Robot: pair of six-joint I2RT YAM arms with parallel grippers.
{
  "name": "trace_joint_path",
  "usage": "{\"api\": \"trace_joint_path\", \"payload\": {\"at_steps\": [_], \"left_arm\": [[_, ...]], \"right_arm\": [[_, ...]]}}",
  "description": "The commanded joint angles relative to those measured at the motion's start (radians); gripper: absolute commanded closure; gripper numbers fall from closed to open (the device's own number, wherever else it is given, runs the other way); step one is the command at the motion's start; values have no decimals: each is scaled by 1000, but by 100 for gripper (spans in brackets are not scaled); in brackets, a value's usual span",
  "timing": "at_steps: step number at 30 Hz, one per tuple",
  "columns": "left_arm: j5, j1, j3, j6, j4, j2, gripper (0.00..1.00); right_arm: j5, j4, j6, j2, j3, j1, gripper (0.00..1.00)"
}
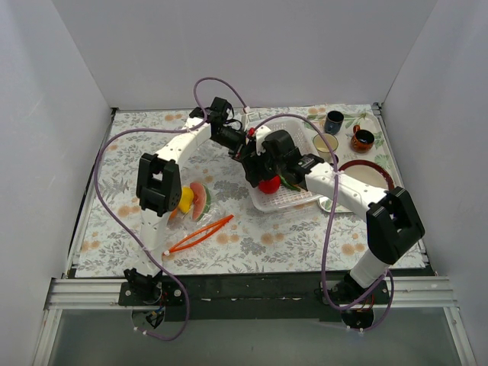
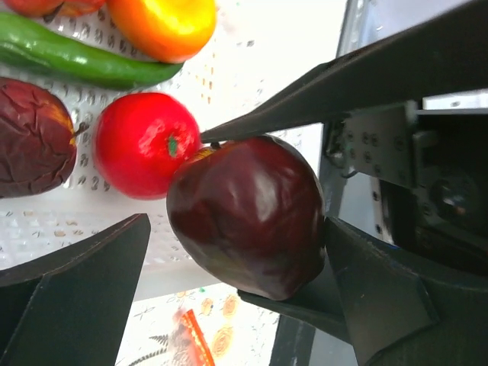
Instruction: Open the zip-top bag and remove the fake food
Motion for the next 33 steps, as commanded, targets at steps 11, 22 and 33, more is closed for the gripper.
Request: {"api": "trace_joint_path", "payload": {"at_steps": [11, 22, 33], "left_arm": [[-347, -71, -117, 11, 118, -157, 2], [-370, -71, -64, -53, 121, -152, 2], [-356, 72, -20, -113, 101, -362, 2]], "right_arm": [[85, 56, -31, -156, 37, 2, 1], [128, 38, 13, -398, -52, 5, 1], [381, 48, -31, -375, -89, 192, 10]]}}
